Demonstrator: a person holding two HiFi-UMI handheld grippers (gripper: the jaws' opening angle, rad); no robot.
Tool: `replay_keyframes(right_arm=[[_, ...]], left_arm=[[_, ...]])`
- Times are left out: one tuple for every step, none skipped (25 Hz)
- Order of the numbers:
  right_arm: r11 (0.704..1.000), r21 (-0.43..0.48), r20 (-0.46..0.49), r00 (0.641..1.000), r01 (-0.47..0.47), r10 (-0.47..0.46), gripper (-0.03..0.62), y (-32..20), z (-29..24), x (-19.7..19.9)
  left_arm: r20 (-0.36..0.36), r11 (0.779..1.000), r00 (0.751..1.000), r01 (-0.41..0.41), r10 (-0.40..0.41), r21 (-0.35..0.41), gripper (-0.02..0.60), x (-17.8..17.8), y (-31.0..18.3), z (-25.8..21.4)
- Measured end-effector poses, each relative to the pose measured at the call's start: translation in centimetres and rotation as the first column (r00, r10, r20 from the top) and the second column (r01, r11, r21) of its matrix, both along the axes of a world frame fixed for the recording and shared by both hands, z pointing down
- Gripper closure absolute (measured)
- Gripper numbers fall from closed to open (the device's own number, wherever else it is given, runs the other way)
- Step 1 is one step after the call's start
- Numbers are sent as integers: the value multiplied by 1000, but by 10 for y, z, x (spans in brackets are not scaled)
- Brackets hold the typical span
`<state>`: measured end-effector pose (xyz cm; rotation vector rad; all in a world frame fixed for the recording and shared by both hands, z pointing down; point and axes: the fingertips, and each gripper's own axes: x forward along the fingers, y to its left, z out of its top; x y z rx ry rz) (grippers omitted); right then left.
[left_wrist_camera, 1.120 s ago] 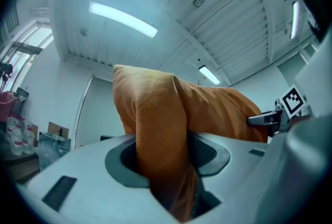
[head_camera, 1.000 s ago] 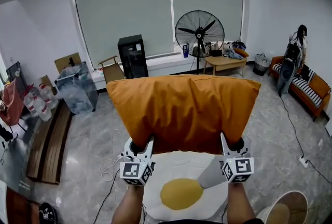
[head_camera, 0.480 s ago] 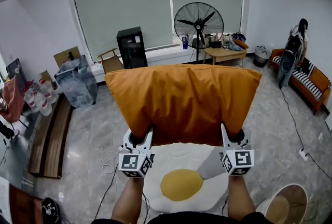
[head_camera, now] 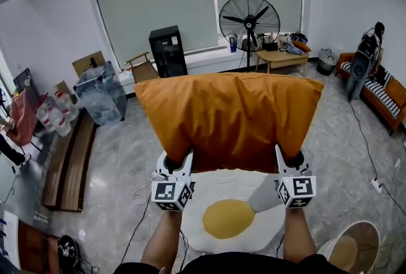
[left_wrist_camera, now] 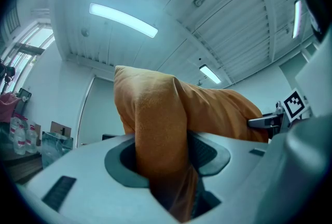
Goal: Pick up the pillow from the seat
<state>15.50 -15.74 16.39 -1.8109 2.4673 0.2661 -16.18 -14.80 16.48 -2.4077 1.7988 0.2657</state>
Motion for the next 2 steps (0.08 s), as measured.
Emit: replay_keyframes(right_arm=[[1000,2,-4,1000,-1,1,421,0,-2,1],[1000,4,-9,1000,-2,2,419,0,-4,2]], left_arm=[[-4,1000,1000,0,0,1,356,1,-1,-1],[-8,1000,1000,0,0,2,356,2,-1,-2]])
